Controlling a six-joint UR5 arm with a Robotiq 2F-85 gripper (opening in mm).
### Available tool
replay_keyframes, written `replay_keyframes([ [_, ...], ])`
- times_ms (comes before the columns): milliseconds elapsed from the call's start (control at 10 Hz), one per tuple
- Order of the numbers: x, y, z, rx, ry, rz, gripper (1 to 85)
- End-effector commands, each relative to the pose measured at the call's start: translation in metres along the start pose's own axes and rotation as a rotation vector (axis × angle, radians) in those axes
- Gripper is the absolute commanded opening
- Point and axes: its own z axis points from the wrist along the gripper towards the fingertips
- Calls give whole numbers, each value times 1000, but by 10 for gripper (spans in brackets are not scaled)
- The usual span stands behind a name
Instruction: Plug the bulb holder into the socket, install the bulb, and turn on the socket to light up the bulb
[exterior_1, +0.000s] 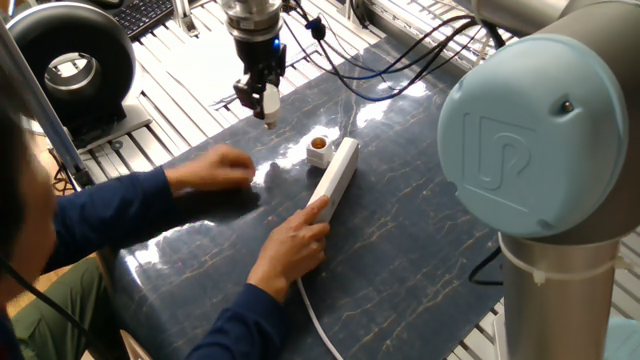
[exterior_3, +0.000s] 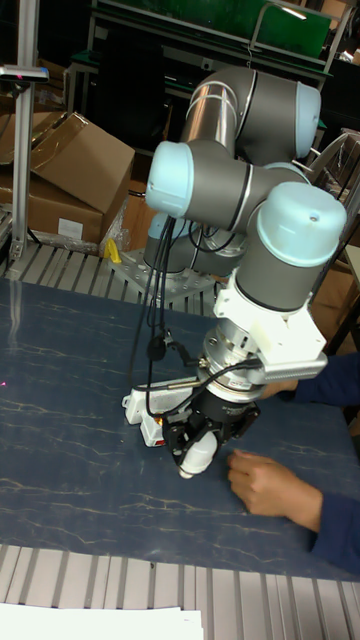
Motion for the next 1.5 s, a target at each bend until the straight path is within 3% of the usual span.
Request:
replay_keyframes([
  [0,14,-3,-5,-16,0,-13,17],
  [300,40,-4,-12,-27,4,-27,17],
  [700,55,4,-19,-10,15,-13,17],
  [1400,46,10,-12,-4,-35,-3,17],
])
